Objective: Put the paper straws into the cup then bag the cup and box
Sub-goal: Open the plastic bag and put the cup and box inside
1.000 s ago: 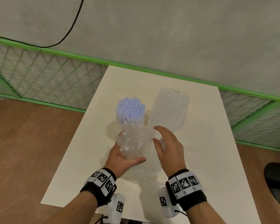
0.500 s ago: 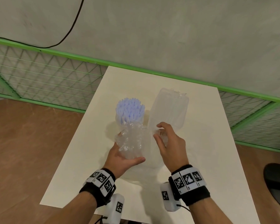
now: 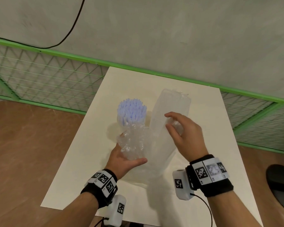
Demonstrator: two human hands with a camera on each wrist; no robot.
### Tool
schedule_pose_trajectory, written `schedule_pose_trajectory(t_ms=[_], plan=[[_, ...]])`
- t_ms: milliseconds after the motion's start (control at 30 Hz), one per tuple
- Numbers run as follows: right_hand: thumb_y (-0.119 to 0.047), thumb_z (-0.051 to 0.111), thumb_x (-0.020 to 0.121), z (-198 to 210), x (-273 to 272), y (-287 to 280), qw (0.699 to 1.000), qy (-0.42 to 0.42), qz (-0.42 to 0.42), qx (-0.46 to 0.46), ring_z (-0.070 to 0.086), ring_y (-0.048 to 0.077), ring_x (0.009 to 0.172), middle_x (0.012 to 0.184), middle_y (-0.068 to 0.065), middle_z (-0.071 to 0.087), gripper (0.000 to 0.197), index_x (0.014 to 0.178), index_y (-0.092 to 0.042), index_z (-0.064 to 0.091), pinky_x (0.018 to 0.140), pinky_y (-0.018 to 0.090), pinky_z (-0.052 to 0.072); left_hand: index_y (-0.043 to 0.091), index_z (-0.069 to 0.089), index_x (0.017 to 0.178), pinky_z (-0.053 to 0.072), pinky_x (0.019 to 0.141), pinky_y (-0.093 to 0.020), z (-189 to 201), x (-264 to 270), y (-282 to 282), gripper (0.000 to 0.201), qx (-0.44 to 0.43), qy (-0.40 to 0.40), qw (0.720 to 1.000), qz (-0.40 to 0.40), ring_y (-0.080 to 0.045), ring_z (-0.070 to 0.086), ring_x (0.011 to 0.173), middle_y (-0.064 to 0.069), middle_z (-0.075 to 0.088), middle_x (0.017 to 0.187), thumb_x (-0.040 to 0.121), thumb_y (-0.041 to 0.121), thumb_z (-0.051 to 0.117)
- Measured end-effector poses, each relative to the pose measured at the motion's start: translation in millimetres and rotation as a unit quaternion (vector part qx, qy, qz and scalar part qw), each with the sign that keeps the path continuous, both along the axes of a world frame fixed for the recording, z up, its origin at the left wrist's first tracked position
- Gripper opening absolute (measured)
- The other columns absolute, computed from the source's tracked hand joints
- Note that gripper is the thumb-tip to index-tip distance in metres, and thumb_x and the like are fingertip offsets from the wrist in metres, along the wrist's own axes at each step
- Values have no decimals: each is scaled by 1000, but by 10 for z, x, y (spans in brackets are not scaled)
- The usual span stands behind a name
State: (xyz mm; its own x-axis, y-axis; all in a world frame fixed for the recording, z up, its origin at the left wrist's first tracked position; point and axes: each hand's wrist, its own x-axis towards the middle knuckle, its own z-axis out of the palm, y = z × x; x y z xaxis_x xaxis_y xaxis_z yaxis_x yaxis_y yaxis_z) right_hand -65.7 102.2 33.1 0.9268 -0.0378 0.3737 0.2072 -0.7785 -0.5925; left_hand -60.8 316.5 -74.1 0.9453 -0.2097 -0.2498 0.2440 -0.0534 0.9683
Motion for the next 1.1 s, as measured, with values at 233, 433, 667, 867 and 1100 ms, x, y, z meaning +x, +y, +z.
schedule_pose_trajectory(t_ms=[233,433,667,867,1100], plan=[[-13,72,88,750,83,-304,986,-77,-7,149,73,11,79,88,-6,75,27,114,-15,67,81,35,59,23,47,138,49,103,-28,-14,27,25,99,13,11,1000,-1,-7,66,111,4,69,122,53,14,97],[-20,76,86,1281,505,-753,955,-205,-21,214,72,26,82,84,-12,71,30,113,-11,66,80,47,58,20,51,134,52,93,-16,33,32,27,92,17,16,1000,-3,-1,67,103,4,71,115,54,11,96],[-3,69,88,449,1277,-771,982,9,29,187,66,-3,74,88,-3,64,22,107,-9,62,73,19,55,24,48,137,50,102,-32,-12,46,27,99,-1,30,1000,-2,-7,67,109,5,71,118,53,13,98],[-30,66,91,-151,1491,-875,984,77,70,-144,49,18,126,132,-2,59,23,111,-21,61,105,26,34,24,48,138,49,105,-33,-83,53,27,101,7,17,1000,-2,-9,64,116,1,66,127,51,18,99],[-49,34,99,-292,1413,-849,904,162,98,-382,5,16,150,157,-17,25,44,140,-32,36,116,47,10,27,47,138,48,107,-40,-98,61,28,101,24,6,1000,-5,-10,63,117,5,68,124,51,26,99]])
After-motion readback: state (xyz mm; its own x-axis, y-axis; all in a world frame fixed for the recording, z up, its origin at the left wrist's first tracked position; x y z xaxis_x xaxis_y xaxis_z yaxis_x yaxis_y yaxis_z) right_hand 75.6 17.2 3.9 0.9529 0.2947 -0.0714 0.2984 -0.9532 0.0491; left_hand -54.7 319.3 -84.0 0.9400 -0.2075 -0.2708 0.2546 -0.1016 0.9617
